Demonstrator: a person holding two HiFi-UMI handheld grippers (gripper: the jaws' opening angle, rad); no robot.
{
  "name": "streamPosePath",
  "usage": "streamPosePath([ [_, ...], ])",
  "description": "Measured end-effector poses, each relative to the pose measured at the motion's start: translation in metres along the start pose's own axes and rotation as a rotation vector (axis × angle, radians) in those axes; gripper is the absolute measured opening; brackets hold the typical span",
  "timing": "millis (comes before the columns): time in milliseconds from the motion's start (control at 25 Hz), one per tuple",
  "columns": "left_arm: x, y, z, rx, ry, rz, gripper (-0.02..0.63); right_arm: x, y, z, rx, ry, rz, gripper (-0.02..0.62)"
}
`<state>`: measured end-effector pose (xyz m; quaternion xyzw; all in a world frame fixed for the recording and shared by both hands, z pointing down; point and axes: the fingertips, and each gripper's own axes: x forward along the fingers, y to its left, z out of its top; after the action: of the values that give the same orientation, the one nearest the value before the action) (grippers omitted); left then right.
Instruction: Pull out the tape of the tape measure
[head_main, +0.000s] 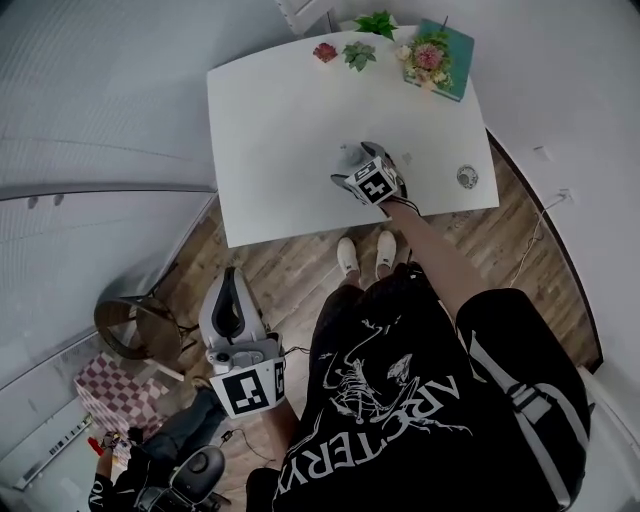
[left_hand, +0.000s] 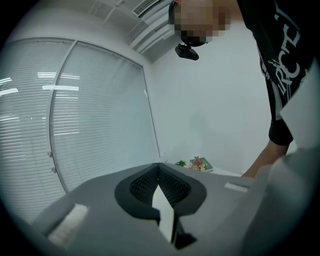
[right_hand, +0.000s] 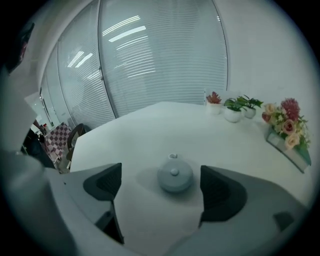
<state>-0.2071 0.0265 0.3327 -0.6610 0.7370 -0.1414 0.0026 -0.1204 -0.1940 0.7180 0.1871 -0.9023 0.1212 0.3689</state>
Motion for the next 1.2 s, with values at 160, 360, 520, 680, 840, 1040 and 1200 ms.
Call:
streamPosePath([
  [160,0.002,0.0,0.001,0.0,-0.004,-0.007,0.012,-0.002,-0.008,-0.004,0.01,0.036,-0.044,0.224],
  [360,0.006,-0.006,0.004,0.004,-0.015,-0.03,0.012,-0.002,-0.012,-0.005,0.006,0.058,-0.047,0.221],
  [520,0.01,-0.008,0.004,-0.007,-0.028,-0.054,0.012,-0.015,-0.01,-0.005,-0.004,0.058,-0.046,0.218],
  [680,0.022,-0.017,-0.001,-0.032,-0.036,-0.103,0.012,-0.049,-0.008,0.008,-0.054,0.01,-0.036,0.218],
  [840,0.044,-0.04,-0.005,-0.089,-0.057,-0.209,0.014,-0.102,-0.017,0.022,-0.097,-0.062,-0.04,0.218],
  [1040,0.068,-0.065,0.003,-0.139,-0.095,-0.337,0.014,-0.191,-0.036,0.058,-0.148,-0.17,-0.109,0.218],
  [1200,0.082,-0.086,0.001,-0.205,-0.089,-0.459,0.032,-0.263,-0.03,0.091,-0.262,-0.243,-0.17,0.218],
])
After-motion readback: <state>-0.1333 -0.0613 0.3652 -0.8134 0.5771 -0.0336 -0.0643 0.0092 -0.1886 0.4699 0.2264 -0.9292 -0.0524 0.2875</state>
